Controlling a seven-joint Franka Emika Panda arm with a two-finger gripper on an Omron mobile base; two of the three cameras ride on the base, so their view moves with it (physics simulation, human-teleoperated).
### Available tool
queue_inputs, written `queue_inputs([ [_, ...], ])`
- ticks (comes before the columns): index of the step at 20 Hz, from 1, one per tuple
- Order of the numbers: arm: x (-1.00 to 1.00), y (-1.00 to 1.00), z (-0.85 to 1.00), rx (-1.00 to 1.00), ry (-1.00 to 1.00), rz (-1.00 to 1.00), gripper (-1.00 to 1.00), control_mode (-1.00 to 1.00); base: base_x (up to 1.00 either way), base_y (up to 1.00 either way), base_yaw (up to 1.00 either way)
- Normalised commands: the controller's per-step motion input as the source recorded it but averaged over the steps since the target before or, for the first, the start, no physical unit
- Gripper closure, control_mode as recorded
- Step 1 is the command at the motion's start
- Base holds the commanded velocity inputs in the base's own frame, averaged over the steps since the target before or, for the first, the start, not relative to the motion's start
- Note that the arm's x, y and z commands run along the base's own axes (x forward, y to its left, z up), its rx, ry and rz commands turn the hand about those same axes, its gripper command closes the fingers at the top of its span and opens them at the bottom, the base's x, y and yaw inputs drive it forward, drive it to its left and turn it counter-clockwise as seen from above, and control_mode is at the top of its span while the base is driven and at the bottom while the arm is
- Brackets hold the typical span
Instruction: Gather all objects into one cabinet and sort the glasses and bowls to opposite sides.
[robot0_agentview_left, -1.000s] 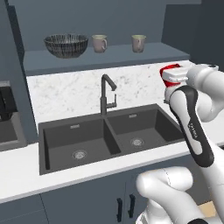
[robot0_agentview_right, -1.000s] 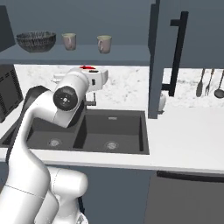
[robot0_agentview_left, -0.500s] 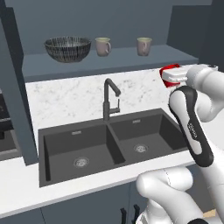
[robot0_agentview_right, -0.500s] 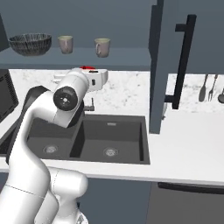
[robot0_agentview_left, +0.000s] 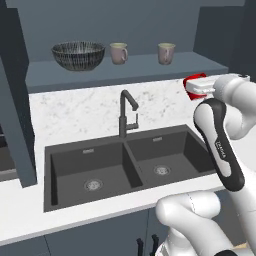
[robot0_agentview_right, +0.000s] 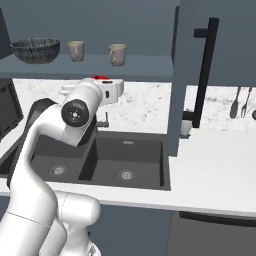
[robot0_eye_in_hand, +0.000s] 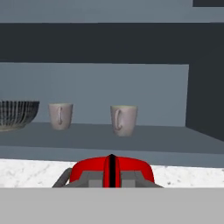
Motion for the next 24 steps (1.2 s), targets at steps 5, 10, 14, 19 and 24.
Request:
queue_inputs([
  [5,0.0,0.0,0.0,0.0,0.0,0.0,1.0,1.0,0.17,-0.57,0.11],
  [10,0.0,0.0,0.0,0.0,0.0,0.0,1.0,1.0,0.01,-0.46,0.03],
  [14,0.0,0.0,0.0,0.0,0.0,0.0,1.0,1.0,0.0,-0.27,0.0],
  [19,0.0,0.0,0.0,0.0,0.0,0.0,1.0,1.0,0.0,-0.15,0.0],
  [24,0.0,0.0,0.0,0.0,0.0,0.0,1.0,1.0,0.0,-0.01,0.0],
])
